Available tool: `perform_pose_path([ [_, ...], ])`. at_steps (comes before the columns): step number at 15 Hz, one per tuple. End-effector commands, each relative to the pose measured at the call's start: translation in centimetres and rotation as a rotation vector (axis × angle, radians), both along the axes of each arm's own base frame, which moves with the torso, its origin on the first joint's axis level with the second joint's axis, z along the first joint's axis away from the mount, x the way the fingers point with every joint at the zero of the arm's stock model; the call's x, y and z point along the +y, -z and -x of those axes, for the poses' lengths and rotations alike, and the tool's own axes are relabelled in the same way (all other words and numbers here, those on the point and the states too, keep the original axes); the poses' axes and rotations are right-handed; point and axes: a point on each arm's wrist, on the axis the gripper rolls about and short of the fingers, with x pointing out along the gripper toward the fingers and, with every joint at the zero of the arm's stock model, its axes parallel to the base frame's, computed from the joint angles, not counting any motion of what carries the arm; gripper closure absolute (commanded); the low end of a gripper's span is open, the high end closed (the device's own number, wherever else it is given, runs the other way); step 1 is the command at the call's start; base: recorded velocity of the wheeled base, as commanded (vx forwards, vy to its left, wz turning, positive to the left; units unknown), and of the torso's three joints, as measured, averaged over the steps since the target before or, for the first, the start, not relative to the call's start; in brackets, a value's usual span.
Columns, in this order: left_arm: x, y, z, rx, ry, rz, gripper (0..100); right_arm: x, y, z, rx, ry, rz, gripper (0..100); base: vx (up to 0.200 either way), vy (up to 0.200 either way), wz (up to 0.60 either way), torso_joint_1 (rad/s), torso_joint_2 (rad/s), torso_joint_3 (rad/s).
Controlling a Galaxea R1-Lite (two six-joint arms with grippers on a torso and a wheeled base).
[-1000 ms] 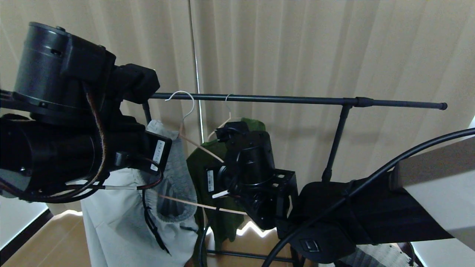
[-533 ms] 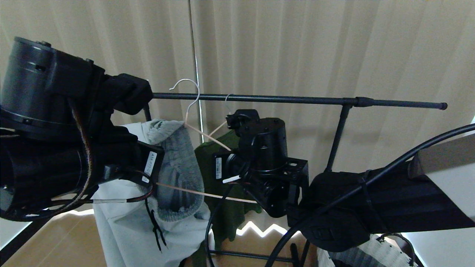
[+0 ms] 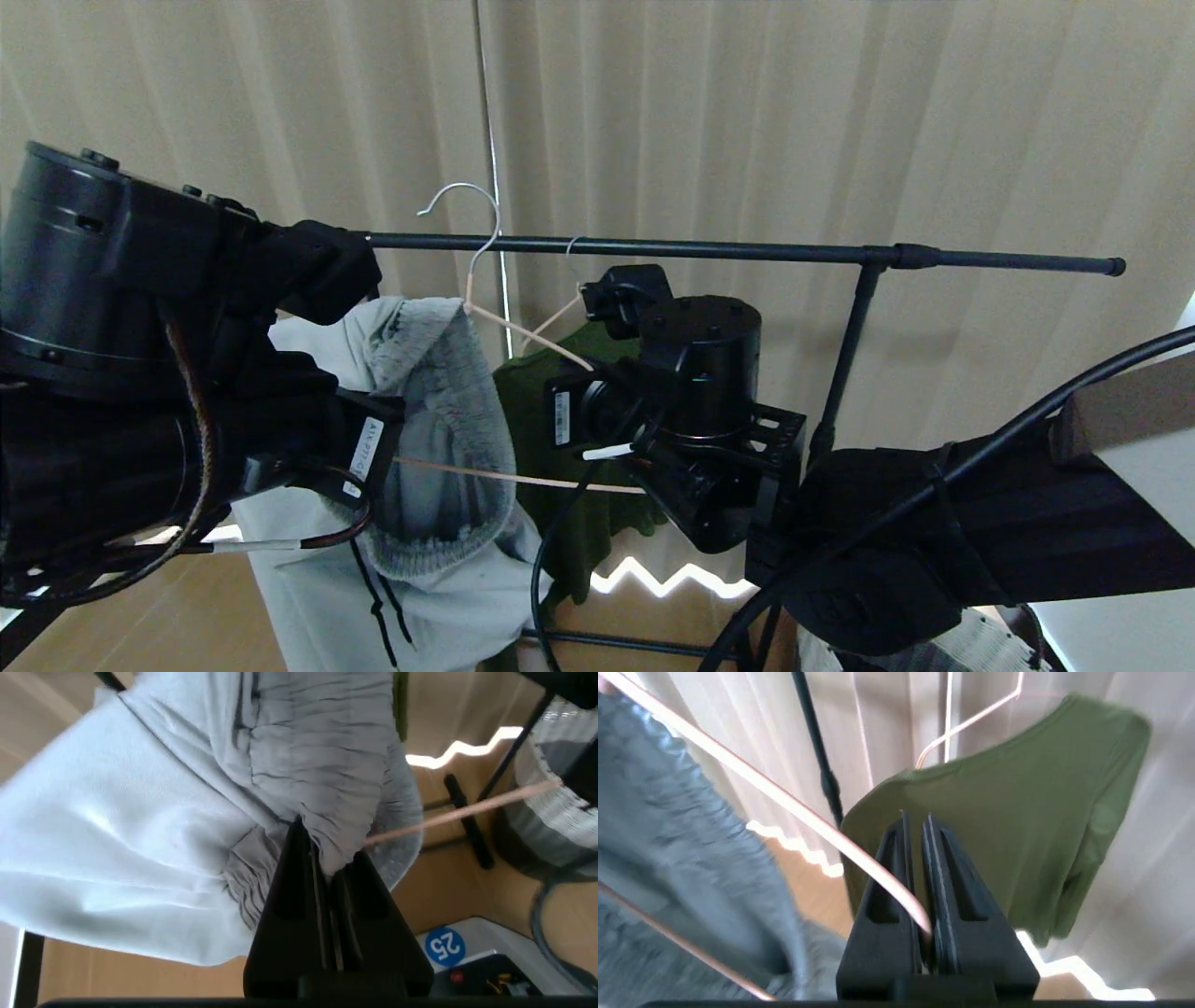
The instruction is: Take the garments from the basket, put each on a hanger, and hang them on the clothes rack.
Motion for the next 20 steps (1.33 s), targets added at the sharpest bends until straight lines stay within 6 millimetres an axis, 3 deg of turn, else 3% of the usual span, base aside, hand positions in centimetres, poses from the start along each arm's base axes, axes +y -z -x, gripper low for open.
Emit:
perform_pose_path([
  [1,0.3,0.1,0.4,0.0,0.002,-0.001,0,-0.2,-0.1,0.2,-0.001,0.0,0.0,100,0.0,0.0,0.0,0.0,0.0,0.0],
  [4,0.5,0.1,0.7,-0.005,0.005,-0.002,0,-0.2,-0.2,0.2,-0.002,0.0,-0.001,100,0.0,0.0,0.0,0.0,0.0,0.0],
  [9,2.9,-1.3,4.0,-0.066,0.137,0.028,0,-1.4,-0.9,-0.7,-0.068,0.029,0.019,100,0.0,0.0,0.0,0.0,0.0,0.0],
  [12,4.3,-2.2,5.9,-0.125,0.192,0.059,0,-3.1,-0.2,-1.5,-0.103,0.064,0.066,100,0.0,0.0,0.0,0.0,0.0,0.0],
  [16,5.1,-2.9,5.6,-0.199,0.155,0.049,0,-4.6,1.2,-2.0,-0.107,0.067,0.118,100,0.0,0.0,0.0,0.0,0.0,0.0],
  [18,6.1,-3.2,4.8,-0.251,0.15,-0.019,0,-5.8,1.5,-1.3,-0.131,0.034,0.122,100,0.0,0.0,0.0,0.0,0.0,0.0],
  [20,6.8,-3.3,4.4,-0.277,0.304,-0.061,0,-6.9,1.5,-0.3,-0.145,0.018,0.116,100,0.0,0.0,0.0,0.0,0.0,0.0],
])
